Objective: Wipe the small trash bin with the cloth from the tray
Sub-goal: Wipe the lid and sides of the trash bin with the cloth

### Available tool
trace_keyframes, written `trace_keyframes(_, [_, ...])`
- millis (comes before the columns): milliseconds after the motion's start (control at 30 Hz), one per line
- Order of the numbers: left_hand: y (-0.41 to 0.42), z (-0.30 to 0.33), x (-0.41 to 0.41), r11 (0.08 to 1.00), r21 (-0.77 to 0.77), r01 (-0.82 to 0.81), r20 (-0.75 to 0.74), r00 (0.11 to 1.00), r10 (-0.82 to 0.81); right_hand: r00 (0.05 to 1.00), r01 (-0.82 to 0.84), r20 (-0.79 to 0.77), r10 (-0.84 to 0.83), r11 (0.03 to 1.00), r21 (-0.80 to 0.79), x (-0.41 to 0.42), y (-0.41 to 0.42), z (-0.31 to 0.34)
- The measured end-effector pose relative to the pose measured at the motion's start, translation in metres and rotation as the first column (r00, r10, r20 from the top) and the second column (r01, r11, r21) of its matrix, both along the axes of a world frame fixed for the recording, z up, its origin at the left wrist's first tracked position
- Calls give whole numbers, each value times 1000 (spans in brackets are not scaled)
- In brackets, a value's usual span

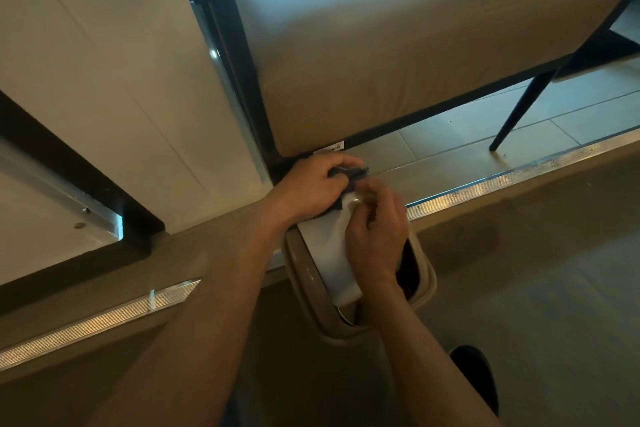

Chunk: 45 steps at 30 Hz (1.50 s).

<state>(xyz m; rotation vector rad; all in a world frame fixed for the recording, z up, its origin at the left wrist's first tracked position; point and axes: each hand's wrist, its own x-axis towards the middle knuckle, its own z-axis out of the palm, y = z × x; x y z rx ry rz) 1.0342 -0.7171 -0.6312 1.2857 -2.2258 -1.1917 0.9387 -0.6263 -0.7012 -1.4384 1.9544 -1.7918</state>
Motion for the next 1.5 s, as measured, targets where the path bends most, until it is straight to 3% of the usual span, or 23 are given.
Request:
trace_keyframes(133, [10, 9, -6, 988, -153, -9, -70, 998, -2, 901, 62, 433, -24, 995, -74, -3, 1, 18])
trace_keyframes(300, [31, 7, -34, 978, -209, 5, -83, 996, -23, 710, 94, 704, 3, 991, -99, -18, 3, 37])
trace_keyframes(367, [36, 4, -42, 980, -197, 33, -70, 996, -48, 678, 49, 735, 24, 996, -78, -27, 2, 39])
trace_keyframes(500, [44, 0, -31, 995, -100, 23, -174, 984, -41, 827, -5, 561, -15, 999, 35, -29, 0, 32])
trace_keyframes(700, [75, -31, 6, 917, -184, -355, -268, 915, 300, 922, -147, 383, 56, 967, 210, -30, -6, 33])
trace_keyframes(800, [79, -46, 12, 893, -248, -377, -306, 905, 297, 967, -214, 212, 140, 899, 383, -28, -13, 33])
trace_keyframes(933, [82, -51, 15, 858, -311, -410, -397, 876, 275, 976, -137, -70, 209, 825, 548, -26, -14, 37])
trace_keyframes(1067, [86, -54, 15, 844, -344, -413, -476, 851, 222, 971, -185, -24, 238, 811, 555, -28, -17, 37])
trace_keyframes(1200, [84, -58, 13, 823, -366, -434, -444, 859, 256, 973, -162, -49, 226, 817, 553, -26, -19, 34])
trace_keyframes(1400, [89, -65, 2, 770, -195, -608, -201, 793, 575, 937, -42, -244, 250, 774, 631, -25, -27, 29])
trace_keyframes(1500, [98, -65, -6, 709, -179, -682, -217, 730, 648, 924, 25, -288, 251, 711, 702, -23, -39, 31])
